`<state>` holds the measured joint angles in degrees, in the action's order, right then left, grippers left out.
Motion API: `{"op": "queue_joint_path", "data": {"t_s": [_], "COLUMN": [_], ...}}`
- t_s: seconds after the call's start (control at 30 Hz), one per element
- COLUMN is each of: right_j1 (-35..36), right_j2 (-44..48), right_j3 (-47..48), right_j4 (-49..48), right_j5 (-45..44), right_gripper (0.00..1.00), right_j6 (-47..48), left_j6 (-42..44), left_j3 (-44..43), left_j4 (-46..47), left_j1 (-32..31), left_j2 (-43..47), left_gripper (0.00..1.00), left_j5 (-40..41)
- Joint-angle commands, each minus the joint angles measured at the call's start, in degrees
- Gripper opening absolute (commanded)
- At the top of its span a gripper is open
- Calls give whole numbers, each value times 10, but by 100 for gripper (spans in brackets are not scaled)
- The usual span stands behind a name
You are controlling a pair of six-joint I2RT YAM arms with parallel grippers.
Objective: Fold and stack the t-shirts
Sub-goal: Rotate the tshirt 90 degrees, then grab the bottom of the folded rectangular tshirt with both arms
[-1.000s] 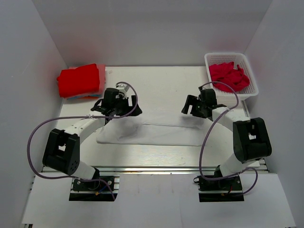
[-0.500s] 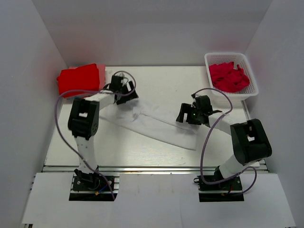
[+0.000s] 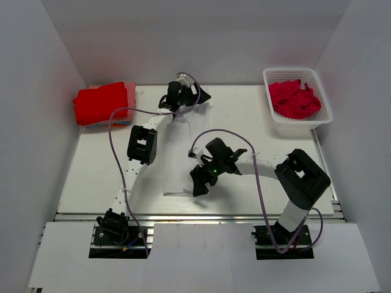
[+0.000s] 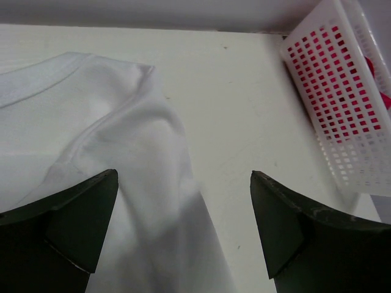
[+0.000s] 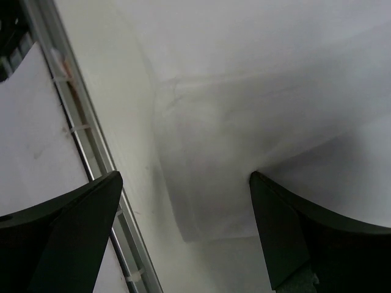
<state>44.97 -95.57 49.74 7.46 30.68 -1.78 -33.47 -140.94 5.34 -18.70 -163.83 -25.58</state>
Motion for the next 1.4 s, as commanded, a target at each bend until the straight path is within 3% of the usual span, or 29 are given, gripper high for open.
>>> {"op": "queue_joint_path", "data": {"t_s": [0.0,0.27,0.43,0.57,0.67,0.77,0.8,0.83,0.9,1.0,1.2,1.37], "right_j1": [27,35,35,31,31,33,33,34,35,40,63,87], "right_j2": [-32,42,131,162,172,181,184,184,176,153,126,89], "right_j3": [17,25,13,5,-8,-25,-32,-36,-36,-32,-47,-46], "right_j4": [42,14,-5,0,-2,-4,-3,-1,9,28,31,21], "right_j5": [98,-1,-39,-117,-149,-214,-249,-257,-276,-244,-200,-177], "right_gripper": [90,90,90,90,90,90,90,90,90,90,90,90], "right_j6": [77,64,51,33,5,-15,-16,-18,-25,-24,-28,-43], "left_j6": [-40,3,57,155,206,194,182,164,119,54,21,16], "left_j3": [11,24,61,72,160,361,486,552,725,875,1019,1075], "left_j4": [47,25,-3,-109,-211,-244,-229,-216,-184,-168,-285,-369], "left_j1": [-13,-13,-1,5,5,0,0,0,-6,-6,-17,-31], "left_j2": [-12,50,173,284,387,560,605,693,775,884,974,993], "left_gripper": [100,100,100,100,100,100,100,100,100,100,100,100], "left_j5": [-24,-11,9,31,90,187,228,243,236,190,136,122]}}
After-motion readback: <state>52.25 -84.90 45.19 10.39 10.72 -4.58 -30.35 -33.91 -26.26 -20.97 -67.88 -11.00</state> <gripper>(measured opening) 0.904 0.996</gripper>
